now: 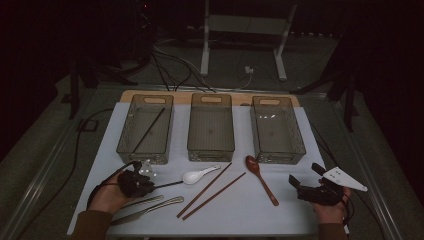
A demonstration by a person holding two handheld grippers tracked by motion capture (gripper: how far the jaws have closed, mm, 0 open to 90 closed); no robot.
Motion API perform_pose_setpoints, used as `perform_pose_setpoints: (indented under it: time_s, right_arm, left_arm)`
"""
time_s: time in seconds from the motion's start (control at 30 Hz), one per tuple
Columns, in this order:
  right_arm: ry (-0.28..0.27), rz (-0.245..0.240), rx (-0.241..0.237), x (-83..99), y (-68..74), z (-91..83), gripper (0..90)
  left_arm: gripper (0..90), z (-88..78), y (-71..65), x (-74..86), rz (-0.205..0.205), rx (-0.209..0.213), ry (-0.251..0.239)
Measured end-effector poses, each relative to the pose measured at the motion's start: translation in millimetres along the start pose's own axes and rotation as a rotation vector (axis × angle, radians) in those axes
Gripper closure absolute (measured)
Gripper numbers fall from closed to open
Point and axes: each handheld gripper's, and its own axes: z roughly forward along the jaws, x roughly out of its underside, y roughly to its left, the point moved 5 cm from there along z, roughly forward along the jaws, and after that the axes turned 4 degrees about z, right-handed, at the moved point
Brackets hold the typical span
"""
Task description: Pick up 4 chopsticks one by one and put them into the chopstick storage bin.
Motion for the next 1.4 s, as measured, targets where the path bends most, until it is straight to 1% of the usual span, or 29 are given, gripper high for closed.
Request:
perform_pose_setpoints:
  time_s: [0.07, 0.13, 0.3, 0.43, 0.53, 0.6, 0.63, 0.67, 0.73, 0.8, 0.87, 0.93, 1.03, 1.07, 1.13, 1.27, 1.37, 1.4]
  right_arm:
    - [-0.001, -0.003, 0.001, -0.1, -0.1, -0.4, 0.0]
    - [-0.001, -0.003, 0.001, 0.0, -0.4, -0.5, 0.0]
    - [0.002, 0.002, 0.002, 0.2, -0.5, 0.0, 0.0]
    - [0.004, -0.003, 0.000, 0.3, 0.3, 0.5, 0.0]
    - [0.006, -0.003, 0.001, 0.5, 0.1, 0.4, 0.0]
    - [0.009, 0.000, 0.004, 0.8, -0.5, 0.5, 0.0]
    - [0.009, -0.001, 0.005, 0.9, -0.8, 0.6, 0.0]
    - [0.008, -0.002, 0.006, 0.9, -1.0, 0.7, 0.0]
    - [0.009, 0.000, 0.007, 1.0, -1.3, 0.7, 0.0]
    - [0.011, 0.003, 0.007, 1.0, -1.2, 0.8, 0.0]
    - [0.011, 0.000, 0.007, 1.2, -1.1, 1.0, 0.0]
    - [0.015, 0.007, 0.007, 1.4, -1.1, 1.3, 0.0]
    - [0.014, 0.000, 0.008, 1.3, -0.8, 1.2, 0.0]
    - [0.013, 0.001, 0.008, 1.3, -0.9, 1.2, 0.0]
    - [0.016, 0.007, 0.009, 1.6, -1.4, 1.1, 0.0]
    - [0.016, 0.007, 0.010, 1.7, -1.8, 1.1, 0.0]
    - [0.015, 0.007, 0.011, 1.7, -2.0, 0.7, 0.0]
    - [0.014, 0.008, 0.011, 1.8, -2.3, 0.6, 0.0]
  left_arm:
    - [83.9, 0.9, 3.0, -0.4, -0.021, -0.018, -0.008]
    - [84.2, 1.4, 4.5, -0.7, -0.028, -0.027, -0.010]
    - [84.0, 2.5, 5.0, -1.4, -0.036, 0.001, -0.010]
    - [83.8, 3.2, 6.7, -2.6, -0.026, 0.016, -0.001]
    - [84.8, 3.1, 8.7, -2.2, -0.036, 0.033, -0.008]
    - [85.6, 3.5, 9.4, -2.8, -0.038, 0.038, -0.013]
    - [86.4, 4.0, 9.8, -3.8, -0.040, 0.033, -0.019]
    - [87.5, 5.1, 10.0, -4.8, -0.051, 0.033, -0.021]
    - [87.4, 5.2, 11.3, -5.8, -0.049, 0.042, -0.013]
    - [87.4, 5.5, 11.4, -6.5, -0.041, 0.041, -0.008]
    - [87.1, 5.8, 11.3, -6.3, -0.041, 0.042, -0.010]
    - [87.0, 6.0, 11.2, -6.2, -0.036, 0.043, -0.011]
    - [87.5, 6.0, 11.5, -6.1, -0.029, 0.043, -0.019]
    - [87.6, 6.0, 11.7, -6.3, -0.023, 0.038, -0.022]
    - [87.7, 6.7, 12.6, -7.9, -0.010, 0.013, -0.029]
    - [87.7, 8.5, 18.4, -12.4, -0.007, -0.032, -0.035]
    - [87.8, 7.0, 22.4, -15.2, -0.017, -0.039, -0.048]
    - [87.8, 5.8, 23.5, -16.1, -0.015, -0.045, -0.049]
